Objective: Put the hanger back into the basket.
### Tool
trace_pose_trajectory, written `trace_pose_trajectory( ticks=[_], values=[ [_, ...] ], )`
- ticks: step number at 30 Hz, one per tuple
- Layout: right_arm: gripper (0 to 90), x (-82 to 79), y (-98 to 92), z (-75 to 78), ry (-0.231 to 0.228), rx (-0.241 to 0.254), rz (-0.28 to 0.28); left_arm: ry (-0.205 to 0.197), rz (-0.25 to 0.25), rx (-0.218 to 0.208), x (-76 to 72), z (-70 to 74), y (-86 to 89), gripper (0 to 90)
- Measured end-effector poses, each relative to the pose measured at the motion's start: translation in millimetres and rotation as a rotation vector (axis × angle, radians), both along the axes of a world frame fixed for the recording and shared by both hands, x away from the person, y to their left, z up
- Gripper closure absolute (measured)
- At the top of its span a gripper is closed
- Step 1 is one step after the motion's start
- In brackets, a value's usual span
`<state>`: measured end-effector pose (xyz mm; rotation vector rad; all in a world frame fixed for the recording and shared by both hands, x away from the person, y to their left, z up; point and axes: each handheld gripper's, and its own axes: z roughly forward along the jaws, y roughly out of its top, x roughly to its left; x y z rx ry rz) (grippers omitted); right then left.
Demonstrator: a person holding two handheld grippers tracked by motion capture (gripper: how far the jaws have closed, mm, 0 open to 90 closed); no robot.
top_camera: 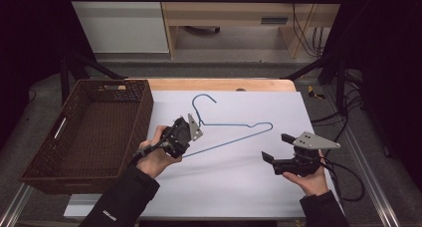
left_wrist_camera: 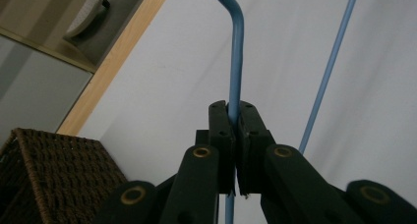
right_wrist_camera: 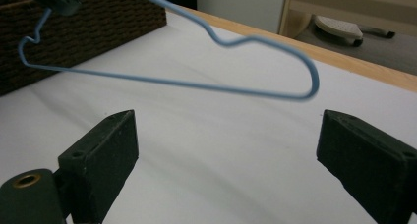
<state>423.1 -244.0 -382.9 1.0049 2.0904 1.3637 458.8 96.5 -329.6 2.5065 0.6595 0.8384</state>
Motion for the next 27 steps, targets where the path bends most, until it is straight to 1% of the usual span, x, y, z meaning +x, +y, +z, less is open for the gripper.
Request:
trace_pose_trajectory(
  ticks=[2, 4, 5, 6, 8, 9, 12, 14, 16, 19, 20, 21, 23, 27],
  values=[
    [8.8, -0.4, -2.9, -3.5, 0.014, -0.009, -0.015, 0.01, 0.007, -0.006, 1.9, 4.3, 0.8, 87.1],
    [8.8, -0.9, -6.2, -7.6, 0.026, -0.007, -0.025, 0.015, 0.019, -0.006, 3.4, 9.4, 1.9, 87.1],
    [8.7, -1.0, -7.1, -9.0, 0.031, -0.008, -0.028, 0.024, 0.019, -0.015, 4.4, 12.3, 2.9, 87.2],
    [8.7, -1.2, -8.4, -11.0, 0.037, -0.008, -0.034, 0.024, 0.026, -0.015, 4.8, 14.8, 3.4, 87.2],
    [8.6, -1.6, -9.8, -14.0, 0.045, -0.011, -0.038, 0.024, 0.019, -0.007, 4.8, 19.7, 4.5, 87.2],
    [8.6, -2.0, -10.1, -15.1, 0.047, -0.011, -0.042, 0.024, 0.028, -0.004, 4.5, 23.0, 5.1, 87.2],
    [8.5, -2.4, -12.1, -18.0, 0.058, -0.016, -0.047, 0.02, 0.044, 0.01, 5.3, 38.1, 10.4, 87.1],
    [8.5, -2.2, -13.2, -19.3, 0.059, -0.013, -0.049, 0.014, 0.058, 0.002, 6.0, 47.8, 14.9, 87.1],
    [8.5, -2.3, -13.9, -20.1, 0.065, -0.009, -0.052, 0.012, 0.082, -0.021, 7.6, 58.2, 21.7, 87.1],
    [8.5, -1.8, -14.2, -21.9, 0.067, -0.016, -0.052, -0.001, 0.102, -0.033, 9.8, 71.1, 33.9, 87.1],
    [8.5, -1.7, -14.2, -22.6, 0.068, -0.017, -0.051, -0.001, 0.102, -0.033, 9.8, 71.1, 33.9, 87.1],
    [8.5, -1.3, -14.2, -23.3, 0.064, -0.017, -0.051, -0.004, 0.12, -0.041, 11.2, 75.9, 40.9, 87.2],
    [8.5, -0.9, -14.1, -24.2, 0.07, -0.018, -0.054, -0.005, 0.138, -0.055, 13.1, 80.7, 50.2, 87.1],
    [8.5, 0.1, -15.1, -25.6, 0.073, -0.014, -0.059, -0.002, 0.185, -0.097, 17.8, 92.1, 72.0, 87.2]
  ],
)
